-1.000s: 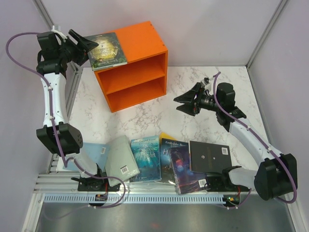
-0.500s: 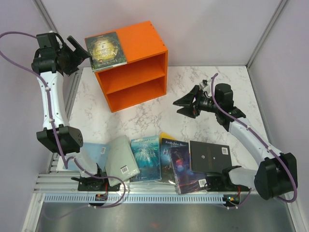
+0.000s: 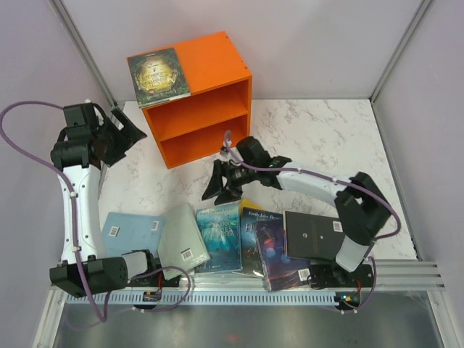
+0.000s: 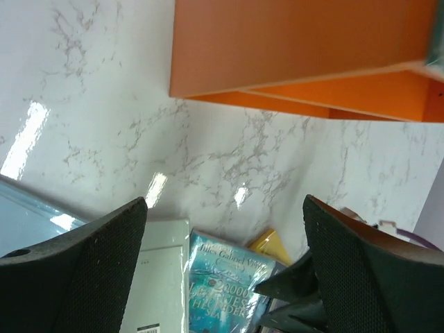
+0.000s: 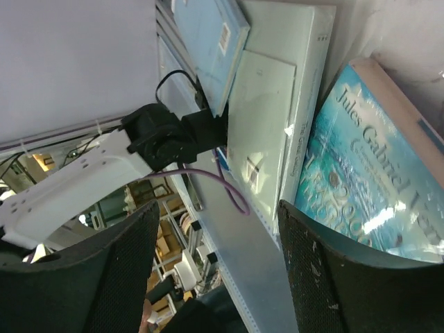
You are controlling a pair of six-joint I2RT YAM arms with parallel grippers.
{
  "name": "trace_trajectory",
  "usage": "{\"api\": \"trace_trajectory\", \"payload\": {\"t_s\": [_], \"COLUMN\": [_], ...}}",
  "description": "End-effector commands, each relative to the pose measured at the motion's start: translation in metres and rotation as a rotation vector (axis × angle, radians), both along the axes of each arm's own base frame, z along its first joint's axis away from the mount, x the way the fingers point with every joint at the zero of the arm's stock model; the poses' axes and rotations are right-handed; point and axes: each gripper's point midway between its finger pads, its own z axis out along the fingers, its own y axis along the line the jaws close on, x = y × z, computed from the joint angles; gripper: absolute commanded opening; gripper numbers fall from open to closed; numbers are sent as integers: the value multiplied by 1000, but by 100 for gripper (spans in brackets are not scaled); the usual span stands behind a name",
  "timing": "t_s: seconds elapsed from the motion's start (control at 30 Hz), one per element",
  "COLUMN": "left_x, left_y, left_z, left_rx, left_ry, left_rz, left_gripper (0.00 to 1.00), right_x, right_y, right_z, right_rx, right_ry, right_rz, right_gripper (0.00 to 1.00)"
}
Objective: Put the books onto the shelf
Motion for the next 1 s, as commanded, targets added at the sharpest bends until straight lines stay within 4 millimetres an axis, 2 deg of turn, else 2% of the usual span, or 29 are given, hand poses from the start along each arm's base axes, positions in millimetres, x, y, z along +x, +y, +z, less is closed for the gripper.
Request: {"api": "trace_trajectory", "payload": {"t_s": [0.0,0.03,0.07,0.1,0.17,0.23,0.27,0.3,0.37,0.4,0.43,0.57,0.73,0.8,0.97], "left_x": [-21,-27,-31,-39,-46,-56,-59,-63,-72,-76,-80,-88,-92,-92,-92], "left_y": [-9,-11,-14,-18,-23,-26,-28,-29,-30,-30,-30,-30,-32,-31,-32], "left_z": [-21,-23,-26,-30,-33,-34,-34,-35,-34,-35,-34,-36,-38,-38,-44], "left_rx": [-26,-32,-42,-51,-64,-66,-65,-63,-58,-54,-52,-42,-37,-30,-22], "left_ry": [35,35,35,37,34,23,19,21,21,25,21,20,27,26,43], "left_rz": [-8,-9,-16,-27,-36,-43,-47,-51,-52,-51,-49,-44,-54,-55,-62], "left_gripper": [94,94,94,93,93,92,92,92,92,92,92,92,92,92,92], "right_x": [3,1,-3,3,11,27,31,35,41,44,54,66,65,61,31], "right_y": [37,45,55,65,74,82,85,90,93,94,91,84,79,80,95], "right_z": [3,-1,-17,-13,-33,-38,-53,-54,-76,-78,-88,-115,-148,-153,-159], "right_rx": [41,40,18,29,-3,-20,-41,-42,-79,-92,-129,-222,-284,-287,-266], "right_ry": [-62,-60,-39,-64,-68,-128,-125,-134,-132,-143,-189,-233,-220,-203,-182], "right_rz": [78,94,116,119,106,79,80,81,86,83,61,29,33,43,122], "right_gripper": [73,72,72,72,70,70,70,70,69,69,69,69,69,69,69]}}
